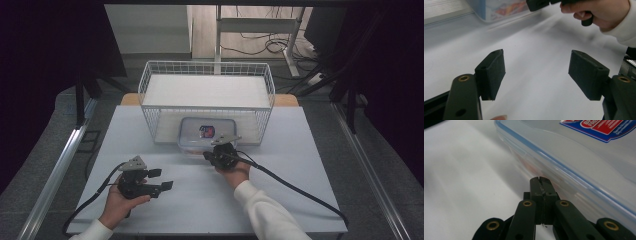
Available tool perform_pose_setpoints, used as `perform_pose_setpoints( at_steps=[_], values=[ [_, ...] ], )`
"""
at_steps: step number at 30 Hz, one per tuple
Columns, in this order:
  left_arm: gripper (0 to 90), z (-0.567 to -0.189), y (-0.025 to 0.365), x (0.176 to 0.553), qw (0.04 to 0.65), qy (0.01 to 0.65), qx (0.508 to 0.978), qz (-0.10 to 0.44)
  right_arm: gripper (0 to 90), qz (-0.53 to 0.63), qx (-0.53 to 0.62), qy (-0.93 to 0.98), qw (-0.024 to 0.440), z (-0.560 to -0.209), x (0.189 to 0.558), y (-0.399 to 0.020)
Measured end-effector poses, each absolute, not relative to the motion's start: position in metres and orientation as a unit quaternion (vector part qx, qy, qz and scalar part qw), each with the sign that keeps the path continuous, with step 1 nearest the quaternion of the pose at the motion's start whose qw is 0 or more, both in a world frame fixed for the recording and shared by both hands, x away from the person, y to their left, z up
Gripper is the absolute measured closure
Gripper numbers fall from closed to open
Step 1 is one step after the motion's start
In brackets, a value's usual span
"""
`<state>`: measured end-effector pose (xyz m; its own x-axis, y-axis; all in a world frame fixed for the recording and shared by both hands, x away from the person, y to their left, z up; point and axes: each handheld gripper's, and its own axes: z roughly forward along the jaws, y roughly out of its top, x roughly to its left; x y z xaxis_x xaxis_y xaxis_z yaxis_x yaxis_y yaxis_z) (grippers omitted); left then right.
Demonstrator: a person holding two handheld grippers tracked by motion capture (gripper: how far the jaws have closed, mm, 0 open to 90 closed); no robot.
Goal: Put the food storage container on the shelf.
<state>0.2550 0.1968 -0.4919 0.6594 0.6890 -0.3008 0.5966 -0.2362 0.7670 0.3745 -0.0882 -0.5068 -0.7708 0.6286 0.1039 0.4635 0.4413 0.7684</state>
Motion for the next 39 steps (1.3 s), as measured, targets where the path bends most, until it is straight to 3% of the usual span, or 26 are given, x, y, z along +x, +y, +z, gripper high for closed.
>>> perform_pose_setpoints(
  at_steps=[25, 31, 39],
  values=[
    [28.9, -0.492, 0.198, 0.260, 0.465, 0.410, 0.784, 0.044, 88.9, 0.426, 0.399, 0.805, 0.102, -0.501, 0.430, -0.098],
    [28.8, -0.492, 0.197, 0.255, 0.462, 0.408, 0.786, 0.053, 88.8, 0.427, 0.392, 0.808, 0.107, -0.501, 0.422, -0.096],
    [28.8, -0.491, 0.198, 0.253, 0.457, 0.411, 0.786, 0.071, 88.8, 0.423, 0.348, 0.828, 0.118, -0.480, 0.386, -0.110]
  ],
)
